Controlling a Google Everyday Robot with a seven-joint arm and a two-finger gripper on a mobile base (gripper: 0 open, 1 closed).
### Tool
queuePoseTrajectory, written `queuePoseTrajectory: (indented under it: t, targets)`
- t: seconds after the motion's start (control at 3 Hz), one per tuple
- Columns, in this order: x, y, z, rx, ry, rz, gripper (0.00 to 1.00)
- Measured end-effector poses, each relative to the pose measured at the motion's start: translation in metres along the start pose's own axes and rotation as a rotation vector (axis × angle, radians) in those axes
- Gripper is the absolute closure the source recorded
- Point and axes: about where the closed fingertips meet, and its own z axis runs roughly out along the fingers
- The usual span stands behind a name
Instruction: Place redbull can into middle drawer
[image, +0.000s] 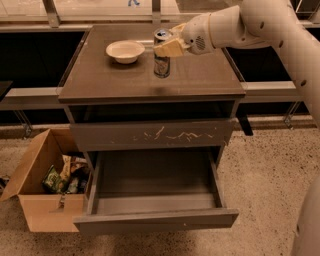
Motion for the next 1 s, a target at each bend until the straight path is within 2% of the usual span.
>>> queuePoseTrajectory:
  t: [0.33, 0.67, 1.0]
  targets:
    - [0.005, 0.017, 0.004, -0.067, 0.020, -0.017, 1.00]
    - [0.015, 0.070, 0.001, -0.219, 0.071, -0.060, 1.00]
    - [0.033, 0.117, -0.002, -0.304, 0.144, -0.102, 1.00]
